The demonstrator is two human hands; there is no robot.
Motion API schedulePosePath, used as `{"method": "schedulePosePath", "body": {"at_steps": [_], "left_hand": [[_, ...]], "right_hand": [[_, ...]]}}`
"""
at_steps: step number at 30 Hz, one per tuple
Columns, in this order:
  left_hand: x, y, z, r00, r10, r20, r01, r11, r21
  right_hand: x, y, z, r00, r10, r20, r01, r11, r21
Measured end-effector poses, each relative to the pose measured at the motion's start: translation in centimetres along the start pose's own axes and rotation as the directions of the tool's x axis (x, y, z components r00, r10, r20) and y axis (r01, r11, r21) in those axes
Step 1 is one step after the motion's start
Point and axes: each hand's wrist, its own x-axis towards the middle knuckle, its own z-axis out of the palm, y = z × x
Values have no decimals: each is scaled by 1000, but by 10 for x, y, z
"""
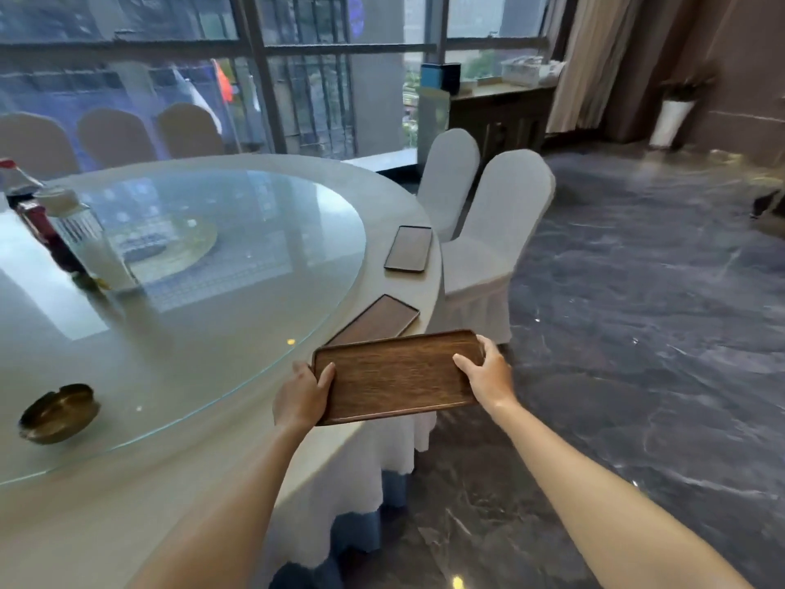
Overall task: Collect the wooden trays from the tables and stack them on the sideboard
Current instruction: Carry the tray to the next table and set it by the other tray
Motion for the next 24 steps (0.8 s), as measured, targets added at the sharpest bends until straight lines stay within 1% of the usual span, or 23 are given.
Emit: {"method": "schedulePosePath", "body": {"at_steps": [5, 10, 13, 17, 20, 24], "left_hand": [[27, 49, 36, 978, -195, -80, 194, 981, -22], [57, 73, 51, 923, -350, -161, 350, 936, -30], [76, 70, 62, 886, -428, -181, 425, 903, -54], [106, 56, 81, 849, -497, -182, 484, 868, -112], [124, 43, 93, 825, -534, -187, 516, 845, -141], [131, 30, 102, 780, -601, -177, 583, 799, -146]], "right_hand": [[107, -5, -14, 983, -51, 176, 55, 998, -20], [188, -15, 4, 937, -91, 338, 113, 992, -46], [224, -15, 28, 900, -111, 422, 149, 987, -58], [266, -13, 64, 866, -129, 482, 206, 972, -110], [291, -12, 95, 840, -89, 536, 217, 959, -181], [310, -9, 128, 770, -38, 637, 236, 944, -229]]}}
